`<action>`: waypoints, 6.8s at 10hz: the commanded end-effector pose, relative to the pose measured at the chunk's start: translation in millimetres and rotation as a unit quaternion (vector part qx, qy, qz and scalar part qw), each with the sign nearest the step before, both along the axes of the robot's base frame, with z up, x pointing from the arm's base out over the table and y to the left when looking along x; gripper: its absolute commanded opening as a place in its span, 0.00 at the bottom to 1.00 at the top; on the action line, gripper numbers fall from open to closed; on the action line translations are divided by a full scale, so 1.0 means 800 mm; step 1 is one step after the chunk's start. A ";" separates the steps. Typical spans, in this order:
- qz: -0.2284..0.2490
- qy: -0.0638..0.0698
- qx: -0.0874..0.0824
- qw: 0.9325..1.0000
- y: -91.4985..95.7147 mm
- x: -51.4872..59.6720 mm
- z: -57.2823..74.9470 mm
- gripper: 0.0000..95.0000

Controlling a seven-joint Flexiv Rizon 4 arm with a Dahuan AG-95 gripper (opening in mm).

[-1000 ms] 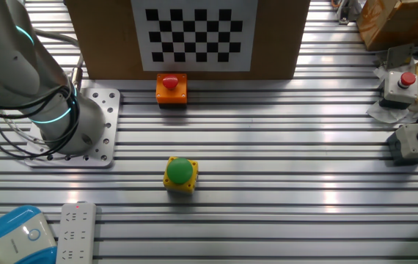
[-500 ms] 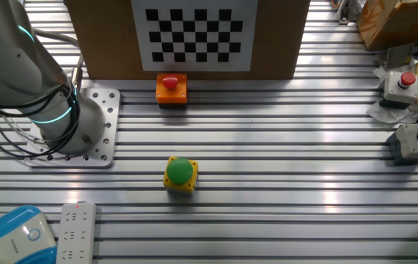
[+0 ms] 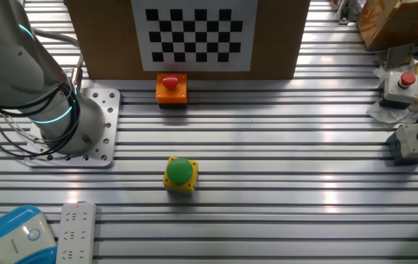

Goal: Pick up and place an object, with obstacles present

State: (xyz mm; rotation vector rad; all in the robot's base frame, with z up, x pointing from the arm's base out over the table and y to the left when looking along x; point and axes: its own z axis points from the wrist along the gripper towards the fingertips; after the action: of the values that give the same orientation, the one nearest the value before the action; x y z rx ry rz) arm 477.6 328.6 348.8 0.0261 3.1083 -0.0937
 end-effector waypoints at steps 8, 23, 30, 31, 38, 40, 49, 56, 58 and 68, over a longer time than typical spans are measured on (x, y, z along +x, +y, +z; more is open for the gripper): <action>0.004 -0.020 -0.008 1.000 -0.003 -0.008 -0.056 0.00; -0.005 -0.010 -0.003 1.000 -0.010 -0.009 -0.073 0.00; -0.008 0.003 0.014 1.000 -0.010 -0.009 -0.073 0.00; -0.007 0.004 0.015 1.000 -0.010 -0.009 -0.073 0.00; -0.006 0.015 0.032 0.999 -0.010 -0.009 -0.073 0.00; -0.008 0.019 0.032 0.999 -0.010 -0.009 -0.073 0.00; -0.012 0.022 0.036 0.999 -0.011 0.004 -0.115 0.00; -0.017 0.019 0.032 0.999 -0.005 0.014 -0.152 0.00; -0.018 0.018 0.028 0.999 -0.003 0.016 -0.162 0.00; -0.021 -0.008 -0.002 1.000 0.006 0.020 -0.240 0.00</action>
State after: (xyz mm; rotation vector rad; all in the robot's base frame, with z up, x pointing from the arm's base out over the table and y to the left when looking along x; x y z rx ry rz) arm 493.3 334.3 155.5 0.0929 3.0973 -0.0873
